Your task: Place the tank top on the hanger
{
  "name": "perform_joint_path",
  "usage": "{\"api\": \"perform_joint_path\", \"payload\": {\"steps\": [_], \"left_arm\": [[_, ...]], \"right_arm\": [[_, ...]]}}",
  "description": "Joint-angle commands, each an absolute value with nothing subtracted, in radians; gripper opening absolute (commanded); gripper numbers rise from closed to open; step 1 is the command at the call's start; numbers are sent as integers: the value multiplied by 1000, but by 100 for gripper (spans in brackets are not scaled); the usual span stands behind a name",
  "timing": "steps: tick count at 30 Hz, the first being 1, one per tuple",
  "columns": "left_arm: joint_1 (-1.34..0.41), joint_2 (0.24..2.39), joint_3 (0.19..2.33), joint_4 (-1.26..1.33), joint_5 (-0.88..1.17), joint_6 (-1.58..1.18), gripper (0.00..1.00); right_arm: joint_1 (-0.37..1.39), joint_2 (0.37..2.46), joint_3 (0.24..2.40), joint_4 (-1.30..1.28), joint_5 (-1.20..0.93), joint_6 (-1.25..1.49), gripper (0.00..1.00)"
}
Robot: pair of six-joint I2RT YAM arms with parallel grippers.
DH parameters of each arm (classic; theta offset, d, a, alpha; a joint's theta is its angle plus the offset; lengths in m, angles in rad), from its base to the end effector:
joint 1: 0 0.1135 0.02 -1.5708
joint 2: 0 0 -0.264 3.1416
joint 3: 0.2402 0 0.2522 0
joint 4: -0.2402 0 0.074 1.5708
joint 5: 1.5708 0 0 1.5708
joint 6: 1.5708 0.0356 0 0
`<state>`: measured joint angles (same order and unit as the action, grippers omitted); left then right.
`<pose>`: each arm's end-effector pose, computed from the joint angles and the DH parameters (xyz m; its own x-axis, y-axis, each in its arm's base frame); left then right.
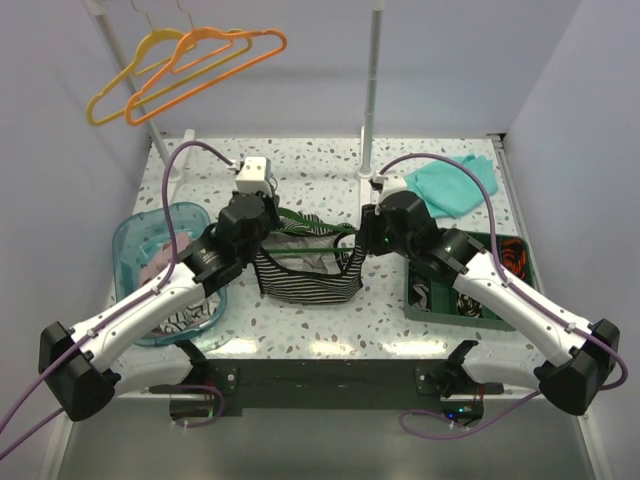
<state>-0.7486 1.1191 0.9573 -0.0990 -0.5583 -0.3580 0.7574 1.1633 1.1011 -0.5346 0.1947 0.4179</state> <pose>0.2010 -0.1610 0.3439 -0.2478 -0.1754 -0.9528 0.1233 0.9698 -0.2106 0.1891 0.1693 0.3393 -0.5996 -0.0189 -0.8001 -0.3440 0.9087 0.2363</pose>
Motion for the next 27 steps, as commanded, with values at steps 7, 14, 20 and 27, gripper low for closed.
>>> {"api": "perform_joint_path", "payload": {"steps": [7, 14, 20, 27], "left_arm": [[-753, 1112, 1039, -43, -555, -356, 0], [-759, 1117, 1054, -45, -552, -348, 0], [-761, 1120, 1060, -48, -558, -339, 0], [-761, 1124, 1063, -41, -557, -334, 0]], "right_arm": [[804, 1186, 1120, -561, 298, 391, 36], [807, 1196, 1156, -555, 311, 385, 7], [807, 1195, 1192, -566, 313, 376, 0], [807, 1198, 1209, -560, 298, 380, 0]]}}
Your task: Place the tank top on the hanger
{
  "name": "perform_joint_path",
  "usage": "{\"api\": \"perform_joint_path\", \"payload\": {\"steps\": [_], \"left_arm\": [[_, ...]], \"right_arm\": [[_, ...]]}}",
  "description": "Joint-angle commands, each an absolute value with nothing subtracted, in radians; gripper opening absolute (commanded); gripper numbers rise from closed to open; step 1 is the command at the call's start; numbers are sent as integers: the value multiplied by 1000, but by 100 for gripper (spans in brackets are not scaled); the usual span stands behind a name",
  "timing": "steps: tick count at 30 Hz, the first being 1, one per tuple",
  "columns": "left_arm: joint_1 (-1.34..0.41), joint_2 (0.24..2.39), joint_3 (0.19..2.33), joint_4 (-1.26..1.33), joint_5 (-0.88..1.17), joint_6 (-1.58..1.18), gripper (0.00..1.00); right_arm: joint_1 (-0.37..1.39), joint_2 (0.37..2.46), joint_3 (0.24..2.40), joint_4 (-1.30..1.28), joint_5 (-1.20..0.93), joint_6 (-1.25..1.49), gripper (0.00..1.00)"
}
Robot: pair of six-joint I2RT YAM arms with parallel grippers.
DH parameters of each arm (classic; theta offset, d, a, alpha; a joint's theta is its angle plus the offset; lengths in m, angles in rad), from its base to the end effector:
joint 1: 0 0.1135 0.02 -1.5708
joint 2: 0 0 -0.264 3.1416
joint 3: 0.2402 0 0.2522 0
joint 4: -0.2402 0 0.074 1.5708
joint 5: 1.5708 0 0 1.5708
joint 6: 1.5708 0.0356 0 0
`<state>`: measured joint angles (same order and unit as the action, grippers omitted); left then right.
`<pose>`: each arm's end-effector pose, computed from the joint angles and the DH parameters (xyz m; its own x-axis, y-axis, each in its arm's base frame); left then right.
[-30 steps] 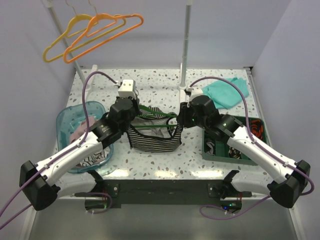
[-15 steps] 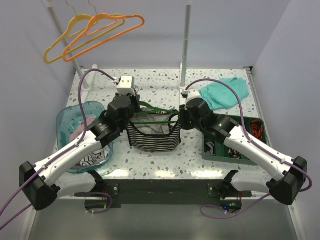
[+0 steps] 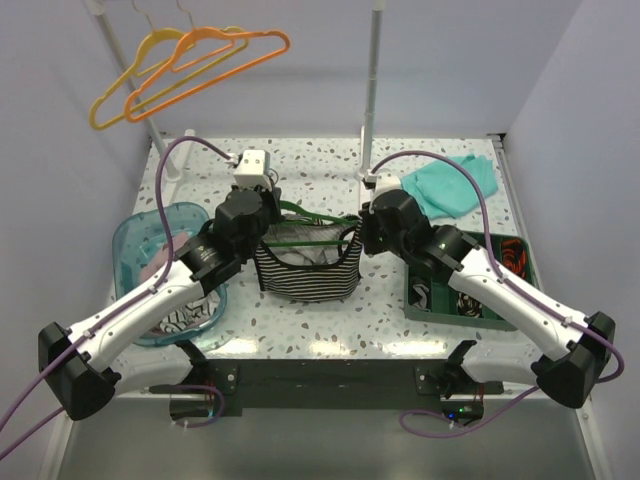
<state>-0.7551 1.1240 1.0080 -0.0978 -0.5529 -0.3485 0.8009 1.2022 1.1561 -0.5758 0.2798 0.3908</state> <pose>0.2008 -0.1633 0.3607 -0.2168 -0.1951 -0.9565 0.1442 0.9627 -0.2290 0.1882 0.1800 0.3454 -0.5783 -0.0705 -0.8128 -0.3391 0.9269 0.1609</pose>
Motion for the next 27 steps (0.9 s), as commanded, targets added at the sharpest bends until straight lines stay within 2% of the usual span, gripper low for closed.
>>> {"api": "perform_joint_path", "payload": {"steps": [1, 11, 21, 22, 24, 25, 27], "left_arm": [[-759, 1132, 1065, -43, -555, -334, 0], [-779, 1161, 1071, -29, -546, -342, 0], [-804, 1209, 1127, -15, -554, -325, 0], [-804, 1209, 1143, -17, -558, -312, 0], [-805, 1210, 1161, -15, -566, -296, 0], [-804, 1210, 1182, -21, -572, -276, 0], [-805, 1210, 1207, -28, -571, -253, 0]], "right_arm": [[807, 1201, 1216, -558, 298, 379, 0], [807, 1282, 1432, -584, 301, 330, 0], [807, 1353, 1545, -617, 301, 296, 0], [807, 1351, 1548, -632, 305, 288, 2], [807, 1322, 1534, -621, 310, 259, 13], [807, 1303, 1519, -612, 307, 247, 27], [802, 1248, 1502, -566, 243, 171, 39]]}}
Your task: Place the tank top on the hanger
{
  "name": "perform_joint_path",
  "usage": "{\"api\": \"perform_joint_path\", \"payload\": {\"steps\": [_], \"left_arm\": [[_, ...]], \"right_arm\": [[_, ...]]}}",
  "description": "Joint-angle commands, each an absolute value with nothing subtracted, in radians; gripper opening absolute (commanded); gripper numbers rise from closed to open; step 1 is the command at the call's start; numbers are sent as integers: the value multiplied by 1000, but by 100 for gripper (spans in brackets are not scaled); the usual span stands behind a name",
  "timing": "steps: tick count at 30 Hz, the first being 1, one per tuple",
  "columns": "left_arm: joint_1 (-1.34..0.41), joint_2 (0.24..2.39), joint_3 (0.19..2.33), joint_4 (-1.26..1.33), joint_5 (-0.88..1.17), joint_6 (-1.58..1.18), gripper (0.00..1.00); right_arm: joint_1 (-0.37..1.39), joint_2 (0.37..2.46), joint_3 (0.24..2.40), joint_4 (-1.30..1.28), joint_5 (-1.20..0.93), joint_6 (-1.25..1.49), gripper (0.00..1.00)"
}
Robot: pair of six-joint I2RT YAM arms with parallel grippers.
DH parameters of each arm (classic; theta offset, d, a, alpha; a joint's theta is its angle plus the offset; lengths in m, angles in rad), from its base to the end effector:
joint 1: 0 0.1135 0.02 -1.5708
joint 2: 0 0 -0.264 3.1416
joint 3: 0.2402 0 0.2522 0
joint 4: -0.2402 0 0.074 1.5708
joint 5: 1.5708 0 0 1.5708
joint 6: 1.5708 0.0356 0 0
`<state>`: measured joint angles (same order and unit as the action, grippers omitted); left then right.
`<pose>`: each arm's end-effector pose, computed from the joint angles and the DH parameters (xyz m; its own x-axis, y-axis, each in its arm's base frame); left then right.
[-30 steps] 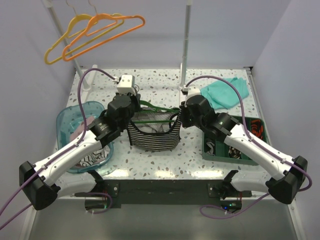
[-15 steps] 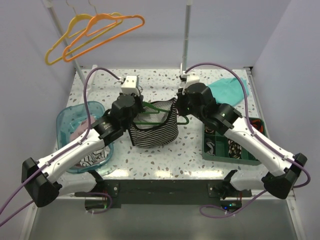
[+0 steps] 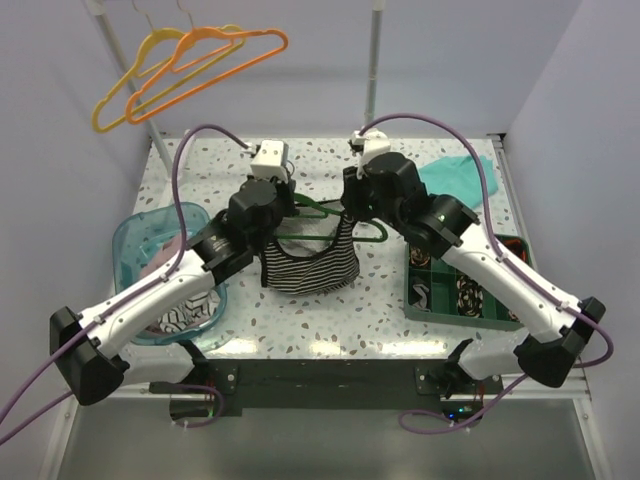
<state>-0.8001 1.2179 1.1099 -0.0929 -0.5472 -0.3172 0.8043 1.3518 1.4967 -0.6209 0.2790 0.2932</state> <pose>0.2091 -0.1887 0.3736 -0.2124 -0.1636 -0.9634 0.2013 0.9574 -0.2070 0.2100 0.2039 0.4163 -0.4553 -0.0723 -0.8874 -0.4085 0.9025 0.1361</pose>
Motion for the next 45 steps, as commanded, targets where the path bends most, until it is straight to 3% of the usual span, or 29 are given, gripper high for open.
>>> {"api": "perform_joint_path", "payload": {"steps": [1, 5, 9, 18, 25, 31, 36, 45], "left_arm": [[-804, 1210, 1235, -38, -557, -230, 0], [-802, 1219, 1340, -93, -483, -160, 0], [-804, 1218, 1469, -167, -349, -65, 0], [-802, 1272, 1784, -334, -178, 30, 0], [-804, 1327, 1841, -388, -129, 41, 0], [-802, 1328, 1757, -367, -92, 20, 0], [-802, 1325, 1686, -328, -42, 8, 0], [-804, 1335, 1655, -282, -41, -38, 0]], "right_arm": [[798, 1233, 1494, -554, 229, 151, 48], [752, 1183, 1479, -480, 34, 54, 55], [629, 1178, 1491, -431, -191, 8, 56], [584, 1284, 1753, -532, -578, -83, 57], [584, 1293, 1758, -557, -552, -51, 58], [583, 1224, 1689, -541, -210, 81, 56], [584, 1106, 1562, -448, -253, 107, 60], [584, 1094, 1462, -587, -380, 100, 62]]}}
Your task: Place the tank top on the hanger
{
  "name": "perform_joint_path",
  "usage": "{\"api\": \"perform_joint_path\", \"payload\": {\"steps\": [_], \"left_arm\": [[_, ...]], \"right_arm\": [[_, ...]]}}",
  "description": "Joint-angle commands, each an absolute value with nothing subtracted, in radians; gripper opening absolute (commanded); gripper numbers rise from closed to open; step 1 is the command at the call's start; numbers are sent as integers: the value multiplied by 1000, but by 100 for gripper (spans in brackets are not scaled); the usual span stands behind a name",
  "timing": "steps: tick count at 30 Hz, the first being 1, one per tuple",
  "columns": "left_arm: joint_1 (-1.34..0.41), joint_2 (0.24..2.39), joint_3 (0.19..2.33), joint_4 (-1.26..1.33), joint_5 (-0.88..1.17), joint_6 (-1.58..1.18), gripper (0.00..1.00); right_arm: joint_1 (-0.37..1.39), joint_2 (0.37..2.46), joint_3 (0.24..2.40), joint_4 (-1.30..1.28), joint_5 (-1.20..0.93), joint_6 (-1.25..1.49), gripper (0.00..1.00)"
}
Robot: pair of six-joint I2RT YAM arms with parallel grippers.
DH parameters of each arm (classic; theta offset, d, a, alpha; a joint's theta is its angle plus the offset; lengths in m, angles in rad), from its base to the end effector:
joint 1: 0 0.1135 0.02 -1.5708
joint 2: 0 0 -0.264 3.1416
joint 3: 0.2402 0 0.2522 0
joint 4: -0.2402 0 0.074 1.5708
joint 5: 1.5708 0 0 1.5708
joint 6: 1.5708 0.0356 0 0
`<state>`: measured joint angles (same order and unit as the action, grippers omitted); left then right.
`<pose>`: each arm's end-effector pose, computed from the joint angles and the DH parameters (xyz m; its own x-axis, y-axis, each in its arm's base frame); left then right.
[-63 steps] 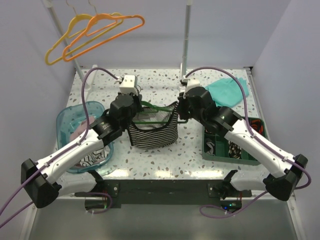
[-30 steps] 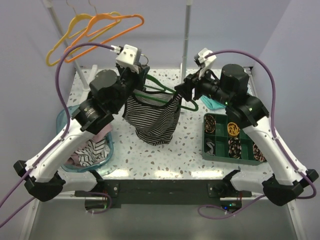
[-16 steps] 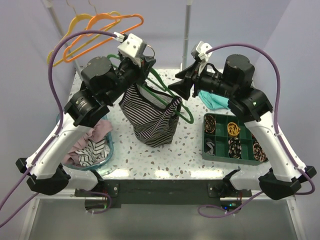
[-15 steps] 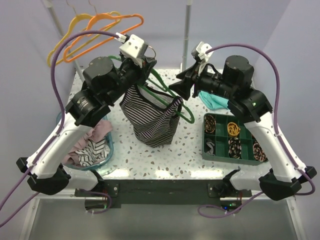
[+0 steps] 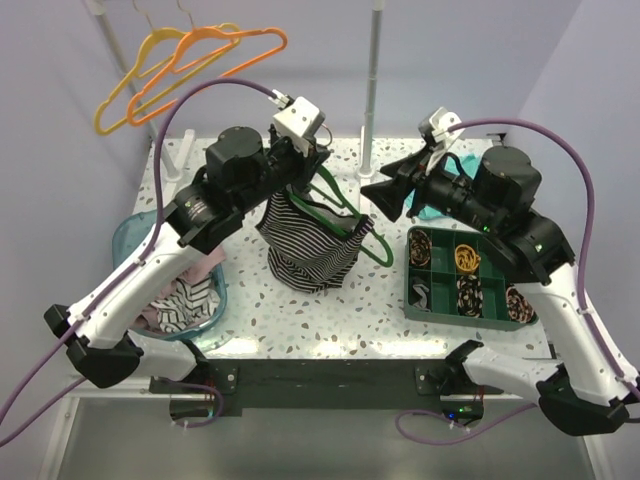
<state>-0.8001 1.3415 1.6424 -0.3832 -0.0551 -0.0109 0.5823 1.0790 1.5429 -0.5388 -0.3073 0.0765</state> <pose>0.2002 -0.2033 0.4915 -0.0646 0.0510 -0.9966 0.6774 0.7355 -0.0063 0.1571 0.1163 0.5014 -0.1216 0.0071 -0.9925 -0.7691 0.6315 0.0988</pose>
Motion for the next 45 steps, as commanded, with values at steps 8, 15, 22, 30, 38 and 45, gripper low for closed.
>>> {"api": "perform_joint_path", "payload": {"steps": [8, 15, 22, 30, 38, 45], "left_arm": [[-802, 1359, 1651, -262, -43, -54, 0], [-804, 1371, 1660, -259, -67, -60, 0], [-804, 1381, 1664, -252, -78, -64, 0], [-804, 1396, 1669, -241, -49, -75, 0], [-802, 1424, 1716, -235, -60, -81, 44], [-802, 1418, 1781, -250, -124, -69, 70]], "right_arm": [[644, 1109, 1399, -612, -304, 84, 63], [724, 1126, 1384, -638, -181, 51, 63], [732, 1052, 1302, -598, -51, 52, 63], [730, 1019, 1243, -502, -58, 90, 35], [732, 1016, 1270, -506, -22, 136, 0], [732, 996, 1279, -525, 14, 161, 0]]}}
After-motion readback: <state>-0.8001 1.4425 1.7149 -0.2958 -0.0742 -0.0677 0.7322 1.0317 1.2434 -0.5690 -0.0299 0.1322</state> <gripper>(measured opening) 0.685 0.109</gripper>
